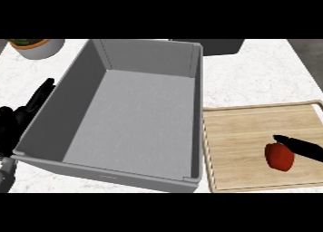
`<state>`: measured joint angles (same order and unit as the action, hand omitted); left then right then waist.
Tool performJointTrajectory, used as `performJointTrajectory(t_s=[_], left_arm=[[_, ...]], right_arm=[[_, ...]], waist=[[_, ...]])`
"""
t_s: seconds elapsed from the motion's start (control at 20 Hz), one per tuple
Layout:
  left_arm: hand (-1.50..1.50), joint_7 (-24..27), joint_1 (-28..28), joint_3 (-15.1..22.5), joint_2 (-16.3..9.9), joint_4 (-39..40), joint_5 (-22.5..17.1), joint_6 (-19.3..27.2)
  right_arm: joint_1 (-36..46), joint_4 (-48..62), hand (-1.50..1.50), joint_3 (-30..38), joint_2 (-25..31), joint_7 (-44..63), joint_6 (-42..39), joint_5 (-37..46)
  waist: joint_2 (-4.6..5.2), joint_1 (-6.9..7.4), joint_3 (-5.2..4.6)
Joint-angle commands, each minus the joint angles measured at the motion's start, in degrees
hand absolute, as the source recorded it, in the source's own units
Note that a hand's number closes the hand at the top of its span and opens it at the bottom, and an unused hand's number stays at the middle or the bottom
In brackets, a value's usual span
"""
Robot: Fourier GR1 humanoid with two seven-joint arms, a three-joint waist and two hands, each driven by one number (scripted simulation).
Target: Pick the bell pepper from the tray and place it in the cardboard box
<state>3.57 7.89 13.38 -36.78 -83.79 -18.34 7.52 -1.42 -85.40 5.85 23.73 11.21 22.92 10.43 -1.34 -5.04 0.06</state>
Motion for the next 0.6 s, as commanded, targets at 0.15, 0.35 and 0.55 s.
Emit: performJointTrajectory(t_s=[0.15,0.35,0.55], left_arm=[[0.00,-0.2,0.4,4.5,4.3,-4.0,-0.4,-1.8],[0.00,-0.6,1.0,5.3,4.9,-3.9,0.5,-2.0],[0.00,-0.2,0.4,6.1,5.9,-4.8,2.0,-0.5]], right_arm=[[-13.3,1.7,-1.50,-6.7,5.0,6.4,11.9,26.3],[-15.3,-5.7,-1.50,-9.5,5.5,17.1,11.9,37.7],[-18.3,-14.9,-1.50,-11.8,5.7,28.7,2.9,44.0]], waist=[[1.51,-0.20,-0.86],[1.37,0.52,-0.93],[1.16,0.79,-0.99]])
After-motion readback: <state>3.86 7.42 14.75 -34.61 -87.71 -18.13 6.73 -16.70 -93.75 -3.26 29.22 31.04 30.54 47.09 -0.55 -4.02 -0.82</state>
